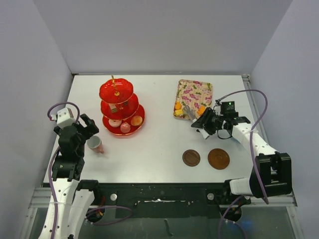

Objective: Serve the afternoon tea
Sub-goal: Pick up the desert from the tray.

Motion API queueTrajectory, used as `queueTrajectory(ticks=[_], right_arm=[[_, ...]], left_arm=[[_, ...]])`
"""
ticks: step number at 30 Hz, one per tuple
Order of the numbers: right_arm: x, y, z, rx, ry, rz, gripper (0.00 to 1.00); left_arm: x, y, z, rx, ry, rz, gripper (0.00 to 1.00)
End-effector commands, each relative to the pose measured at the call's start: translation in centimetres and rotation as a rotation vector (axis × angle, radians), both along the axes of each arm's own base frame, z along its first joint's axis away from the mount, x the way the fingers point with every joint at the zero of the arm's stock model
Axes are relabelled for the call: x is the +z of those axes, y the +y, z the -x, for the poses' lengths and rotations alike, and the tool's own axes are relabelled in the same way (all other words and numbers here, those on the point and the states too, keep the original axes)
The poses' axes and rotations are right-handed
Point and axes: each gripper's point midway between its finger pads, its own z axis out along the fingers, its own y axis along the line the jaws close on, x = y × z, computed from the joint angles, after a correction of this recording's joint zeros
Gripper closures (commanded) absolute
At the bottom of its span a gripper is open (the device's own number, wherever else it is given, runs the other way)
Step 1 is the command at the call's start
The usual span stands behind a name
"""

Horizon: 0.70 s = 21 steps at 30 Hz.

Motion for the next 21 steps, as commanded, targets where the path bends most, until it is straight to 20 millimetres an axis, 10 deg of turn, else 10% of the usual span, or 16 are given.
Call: queueTrajectory(ticks=[1, 21], right_arm=[[0.7, 0.7, -0.9, 0.014, -0.052, -0.025, 0.59], [-0.2, 2.8, -1.7, 0.011, -0.044, -0.107, 0.58]], left_arm=[[2.0, -0.1, -0.5, -0.010, -0.076, 0.003, 0.18], [1.9, -0.2, -0.6, -0.010, -0.070, 0.002, 0.19]])
